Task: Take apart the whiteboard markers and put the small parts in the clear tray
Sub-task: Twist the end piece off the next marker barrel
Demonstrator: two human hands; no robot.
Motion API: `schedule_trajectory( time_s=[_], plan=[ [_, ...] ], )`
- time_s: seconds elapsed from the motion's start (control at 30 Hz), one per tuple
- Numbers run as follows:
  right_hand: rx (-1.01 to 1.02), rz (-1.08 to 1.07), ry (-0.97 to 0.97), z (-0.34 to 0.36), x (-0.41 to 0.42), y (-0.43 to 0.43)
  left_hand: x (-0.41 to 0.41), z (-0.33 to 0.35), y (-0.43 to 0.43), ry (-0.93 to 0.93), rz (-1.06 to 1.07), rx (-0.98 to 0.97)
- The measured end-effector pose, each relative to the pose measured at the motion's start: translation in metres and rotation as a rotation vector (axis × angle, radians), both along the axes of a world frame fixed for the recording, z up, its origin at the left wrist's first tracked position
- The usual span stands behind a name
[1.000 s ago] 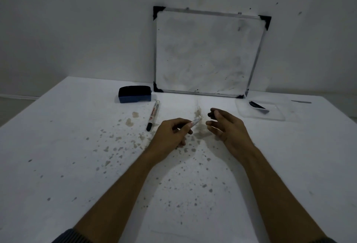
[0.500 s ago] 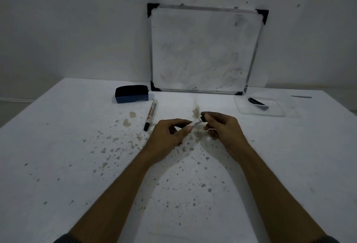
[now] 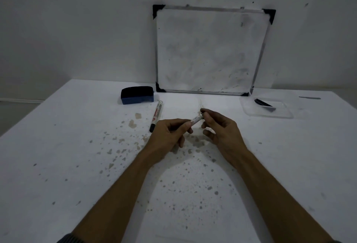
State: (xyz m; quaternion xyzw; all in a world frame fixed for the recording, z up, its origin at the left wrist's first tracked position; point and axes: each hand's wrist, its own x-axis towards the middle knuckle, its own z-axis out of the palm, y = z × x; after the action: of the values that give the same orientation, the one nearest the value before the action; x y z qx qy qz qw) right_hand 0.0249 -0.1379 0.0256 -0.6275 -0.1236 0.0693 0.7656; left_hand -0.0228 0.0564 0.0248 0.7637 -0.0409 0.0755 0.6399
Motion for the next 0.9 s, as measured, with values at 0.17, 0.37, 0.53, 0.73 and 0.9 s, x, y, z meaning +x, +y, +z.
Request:
schedule_trajectory(
  time_s=[0.17, 0.37, 0.53, 0.73, 0.9],
  plan=[
    [-0.051, -0.006, -0.039, -0.001, 0.003, 0.003, 0.001, 0.001, 0.002, -0.001, -0.013, -0.019],
    [-0.185, -0.099, -0.182, 0.003, -0.001, 0.007, 0.002, 0.015, -0.002, -0.003, 0.026, 0.056],
    [-0.54, -0.169, -0.326, -0.009, -0.006, 0.014, 0.009, 0.026, 0.043, -0.018, 0.363, 0.098],
    [-0.868, -0.146, -0.492, -0.017, -0.008, 0.035, 0.02, 0.012, 0.08, 0.125, 0.668, 0.245],
    [-0.764, -0.144, -0.426, -0.018, -0.007, 0.03, 0.041, 0.008, 0.074, 0.131, 0.66, 0.328]
  ],
)
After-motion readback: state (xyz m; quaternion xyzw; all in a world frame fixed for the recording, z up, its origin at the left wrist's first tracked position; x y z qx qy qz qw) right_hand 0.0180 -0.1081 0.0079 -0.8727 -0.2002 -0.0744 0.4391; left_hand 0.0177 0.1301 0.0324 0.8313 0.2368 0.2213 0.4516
